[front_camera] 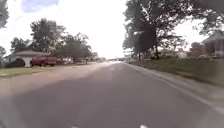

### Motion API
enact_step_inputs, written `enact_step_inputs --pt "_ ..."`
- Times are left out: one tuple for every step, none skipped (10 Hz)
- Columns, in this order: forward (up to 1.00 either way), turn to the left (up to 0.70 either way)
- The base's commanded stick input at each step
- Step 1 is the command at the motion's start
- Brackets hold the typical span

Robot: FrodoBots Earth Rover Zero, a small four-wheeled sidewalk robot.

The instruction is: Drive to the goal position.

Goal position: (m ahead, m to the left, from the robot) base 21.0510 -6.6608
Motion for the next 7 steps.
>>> enact_step_inputs --pt "1.00 -0.08" --pt "1.00 -0.23" --pt "1.00 -0.40" --pt "1.00 -0.34" --pt "1.00 -0.14" --pt "1.00 0.00" --pt "1.00 0.00"
